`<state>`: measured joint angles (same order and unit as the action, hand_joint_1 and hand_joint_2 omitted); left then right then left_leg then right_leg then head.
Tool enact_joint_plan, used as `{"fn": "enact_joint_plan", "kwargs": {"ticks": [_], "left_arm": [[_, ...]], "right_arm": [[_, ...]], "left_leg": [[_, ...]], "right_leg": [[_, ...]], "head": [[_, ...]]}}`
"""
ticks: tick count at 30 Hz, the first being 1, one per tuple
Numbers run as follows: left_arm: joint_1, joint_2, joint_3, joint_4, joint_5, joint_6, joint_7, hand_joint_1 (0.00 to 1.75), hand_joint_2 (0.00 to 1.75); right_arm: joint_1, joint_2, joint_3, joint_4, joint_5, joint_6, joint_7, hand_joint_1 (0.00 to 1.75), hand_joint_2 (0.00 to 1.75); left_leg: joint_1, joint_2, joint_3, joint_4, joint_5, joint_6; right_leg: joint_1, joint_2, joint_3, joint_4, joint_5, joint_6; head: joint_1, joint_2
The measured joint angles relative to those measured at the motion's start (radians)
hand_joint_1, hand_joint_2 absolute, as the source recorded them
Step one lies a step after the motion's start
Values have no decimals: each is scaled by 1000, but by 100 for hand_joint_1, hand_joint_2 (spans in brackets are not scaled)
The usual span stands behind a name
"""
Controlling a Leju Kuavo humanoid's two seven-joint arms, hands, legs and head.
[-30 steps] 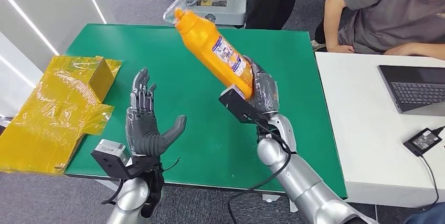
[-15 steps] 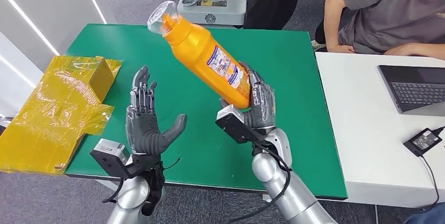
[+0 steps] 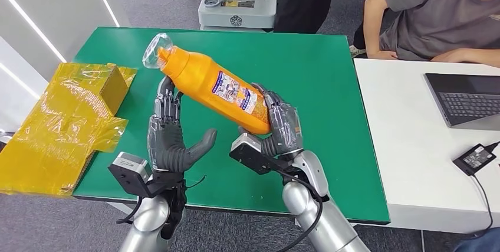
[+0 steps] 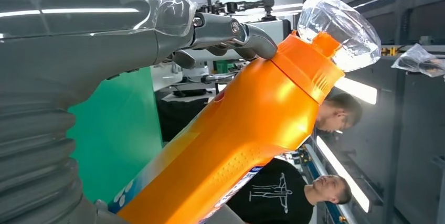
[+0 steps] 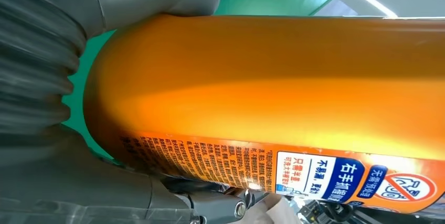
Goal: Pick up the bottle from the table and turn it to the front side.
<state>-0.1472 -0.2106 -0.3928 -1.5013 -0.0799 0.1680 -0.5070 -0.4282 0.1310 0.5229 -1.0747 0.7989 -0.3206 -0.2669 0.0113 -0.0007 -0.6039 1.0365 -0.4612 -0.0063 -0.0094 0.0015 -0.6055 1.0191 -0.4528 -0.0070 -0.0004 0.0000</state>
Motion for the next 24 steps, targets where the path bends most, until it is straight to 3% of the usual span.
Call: {"fn": "enact_joint_plan", "kwargs": {"ticks": [24], "left_arm": [[4,0,23,12,8,-22,-4,0,175]], "right_arm": [[2,-29,-1,9,52,40,-42,175,175]], "left_leg": [[0,0,0,0,0,0]], "right_leg": [[0,0,0,0,0,0]], "head": [[0,0]]}}
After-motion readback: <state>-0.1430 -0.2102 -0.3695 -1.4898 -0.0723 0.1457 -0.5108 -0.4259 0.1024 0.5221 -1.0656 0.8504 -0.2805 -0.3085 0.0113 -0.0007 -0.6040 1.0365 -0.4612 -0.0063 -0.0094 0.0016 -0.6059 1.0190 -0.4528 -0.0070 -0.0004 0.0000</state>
